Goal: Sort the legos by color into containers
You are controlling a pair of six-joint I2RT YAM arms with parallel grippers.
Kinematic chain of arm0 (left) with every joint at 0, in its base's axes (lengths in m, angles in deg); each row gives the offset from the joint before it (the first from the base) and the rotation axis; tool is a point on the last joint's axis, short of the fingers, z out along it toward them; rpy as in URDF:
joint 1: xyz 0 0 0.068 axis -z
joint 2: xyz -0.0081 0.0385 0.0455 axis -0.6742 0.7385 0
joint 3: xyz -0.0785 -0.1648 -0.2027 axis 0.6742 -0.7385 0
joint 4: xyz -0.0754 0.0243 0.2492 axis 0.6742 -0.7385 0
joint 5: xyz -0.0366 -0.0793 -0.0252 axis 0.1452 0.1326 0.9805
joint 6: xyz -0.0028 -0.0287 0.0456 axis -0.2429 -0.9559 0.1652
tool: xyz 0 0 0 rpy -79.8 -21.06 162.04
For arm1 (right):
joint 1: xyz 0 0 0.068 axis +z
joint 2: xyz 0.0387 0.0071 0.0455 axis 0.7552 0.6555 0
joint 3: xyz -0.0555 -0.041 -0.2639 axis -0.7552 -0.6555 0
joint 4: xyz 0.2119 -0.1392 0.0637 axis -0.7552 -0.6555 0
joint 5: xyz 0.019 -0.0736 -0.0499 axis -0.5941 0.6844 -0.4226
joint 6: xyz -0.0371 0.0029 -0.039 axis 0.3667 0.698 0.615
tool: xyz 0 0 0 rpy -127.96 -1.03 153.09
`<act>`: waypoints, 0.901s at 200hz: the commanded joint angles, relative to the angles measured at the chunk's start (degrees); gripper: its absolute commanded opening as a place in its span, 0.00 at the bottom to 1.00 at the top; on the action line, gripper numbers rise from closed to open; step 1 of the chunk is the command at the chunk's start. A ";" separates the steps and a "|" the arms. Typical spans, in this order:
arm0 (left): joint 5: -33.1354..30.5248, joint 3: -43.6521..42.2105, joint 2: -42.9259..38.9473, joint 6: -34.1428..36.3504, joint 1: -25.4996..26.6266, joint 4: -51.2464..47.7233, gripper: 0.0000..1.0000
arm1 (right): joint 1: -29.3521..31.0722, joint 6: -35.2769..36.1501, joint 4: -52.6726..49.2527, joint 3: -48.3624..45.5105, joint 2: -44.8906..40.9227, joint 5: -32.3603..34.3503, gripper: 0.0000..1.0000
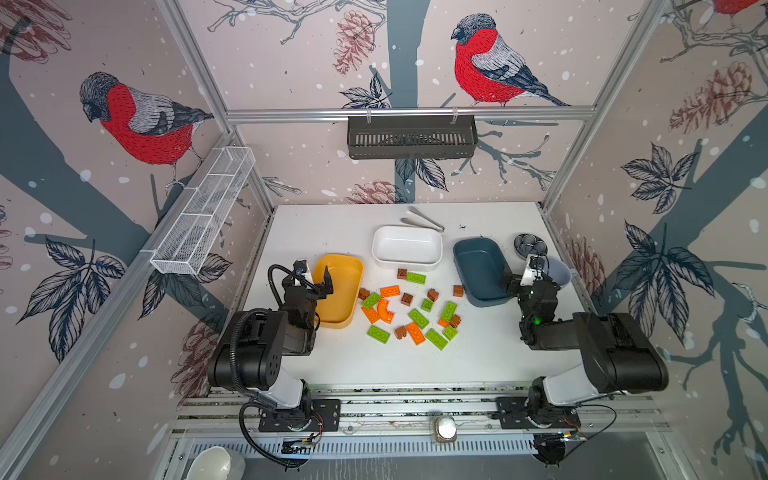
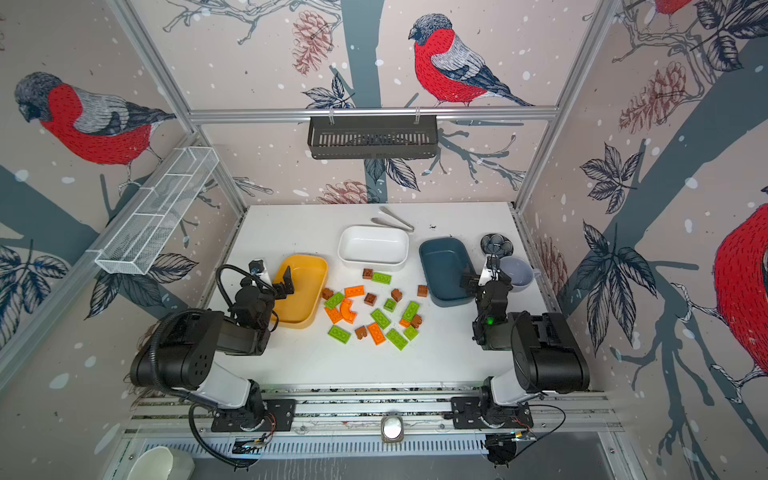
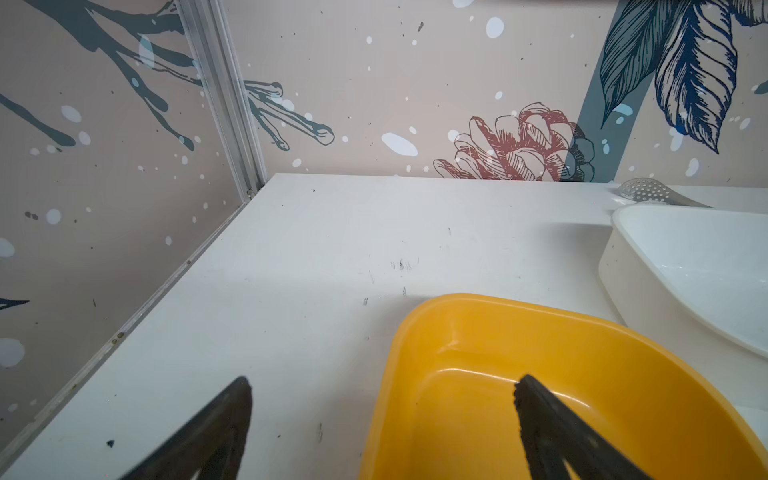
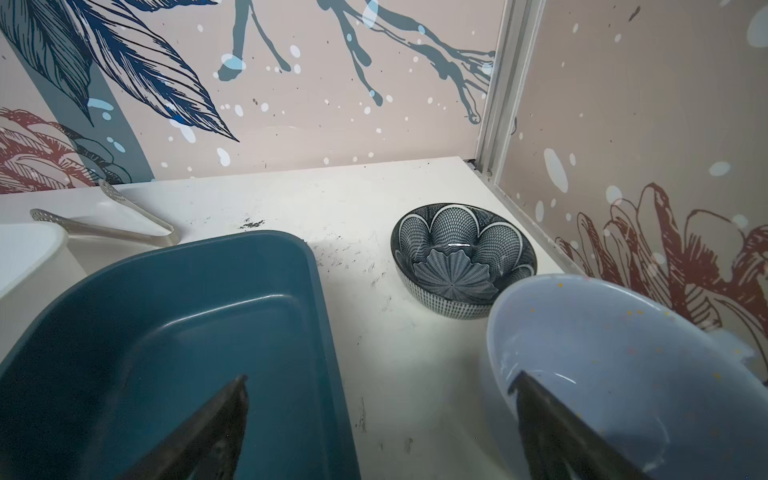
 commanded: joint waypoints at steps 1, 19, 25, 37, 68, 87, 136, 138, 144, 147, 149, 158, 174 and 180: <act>-0.05 0.36 0.02 0.62 -0.10 2.00 0.98 | 0.04 0.62 1.67 -0.15 -0.24 0.19 0.99; 0.01 0.31 0.00 0.62 -0.10 2.04 0.97 | -0.01 0.54 1.82 -0.18 -0.30 0.18 0.99; -0.01 0.32 0.00 0.62 -0.07 2.08 0.98 | -0.01 0.62 1.88 -0.18 -0.27 0.15 0.99; 0.01 0.28 0.00 0.59 -0.03 2.01 0.98 | -0.01 0.63 1.86 -0.18 -0.24 0.11 0.99; 0.12 0.43 0.01 0.53 -0.08 1.91 0.97 | 0.01 0.63 1.86 -0.18 -0.28 0.19 0.99; 0.12 0.42 0.02 0.54 -0.11 1.96 0.98 | -0.01 0.56 1.82 -0.18 -0.28 0.15 1.00; 0.48 0.12 -0.20 0.63 -0.15 2.41 0.98 | -0.97 -0.08 1.68 -0.22 -0.47 -1.70 0.99; 0.65 0.16 -0.29 0.71 -0.19 2.32 0.98 | -0.97 -0.08 1.71 -0.23 -0.50 -1.69 0.99; 1.39 0.11 -1.00 1.10 -0.06 1.72 0.98 | -0.95 -0.04 1.91 -0.35 -0.53 -1.76 0.99; 1.59 0.21 -1.50 1.21 -0.08 1.32 0.98 | -0.95 -0.07 1.93 -0.29 -0.60 -1.43 0.99; 1.67 0.24 -1.85 1.30 -0.02 0.88 0.98 | -0.95 -0.08 1.91 -0.18 -0.62 -1.21 0.99; 1.78 0.66 -3.96 1.59 0.14 -1.73 0.97 | -0.92 0.13 0.10 0.67 -1.53 -1.25 0.99; 1.94 1.97 -7.87 1.68 0.19 -7.05 0.98 | -0.93 0.61 -6.14 2.56 -4.82 -2.66 0.99; 2.40 2.32 -9.29 1.84 0.21 -8.67 0.98 | -0.89 0.71 -7.37 2.72 -5.90 -3.02 0.99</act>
